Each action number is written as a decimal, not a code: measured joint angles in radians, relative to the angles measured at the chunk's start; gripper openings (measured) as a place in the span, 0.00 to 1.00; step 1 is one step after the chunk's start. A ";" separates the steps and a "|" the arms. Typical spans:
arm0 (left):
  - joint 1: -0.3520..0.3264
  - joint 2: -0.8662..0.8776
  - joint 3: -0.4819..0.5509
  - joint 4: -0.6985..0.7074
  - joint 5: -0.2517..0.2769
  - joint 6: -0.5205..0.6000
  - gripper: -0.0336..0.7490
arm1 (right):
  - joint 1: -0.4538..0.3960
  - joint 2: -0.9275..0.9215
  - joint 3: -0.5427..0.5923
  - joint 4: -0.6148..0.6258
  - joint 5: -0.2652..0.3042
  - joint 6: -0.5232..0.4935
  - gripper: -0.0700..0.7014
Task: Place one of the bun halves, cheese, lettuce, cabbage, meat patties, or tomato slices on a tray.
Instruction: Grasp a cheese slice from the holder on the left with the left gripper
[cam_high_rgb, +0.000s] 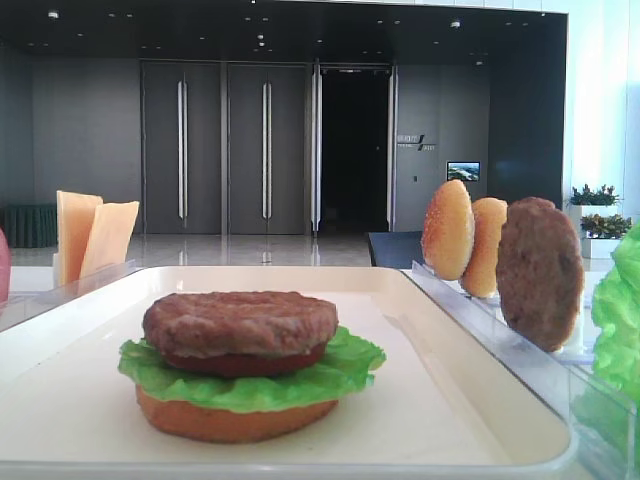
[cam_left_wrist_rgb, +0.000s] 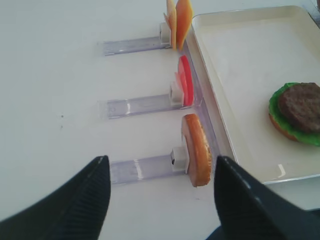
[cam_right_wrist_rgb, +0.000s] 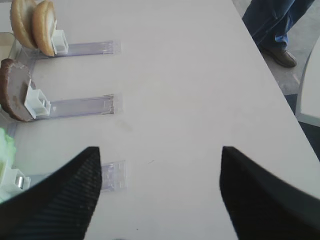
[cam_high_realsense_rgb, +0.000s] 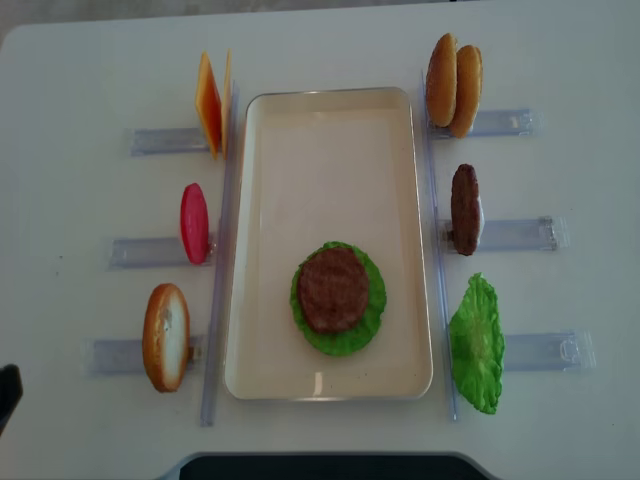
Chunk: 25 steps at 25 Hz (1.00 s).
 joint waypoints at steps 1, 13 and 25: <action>0.000 0.035 -0.028 0.005 0.003 -0.010 0.68 | 0.000 0.000 0.000 0.000 0.000 0.000 0.71; 0.000 0.557 -0.242 0.102 -0.069 -0.072 0.69 | 0.000 0.000 0.000 0.000 0.000 0.000 0.71; 0.000 1.156 -0.615 0.119 -0.092 -0.118 0.69 | 0.000 0.000 0.000 0.000 0.000 0.000 0.71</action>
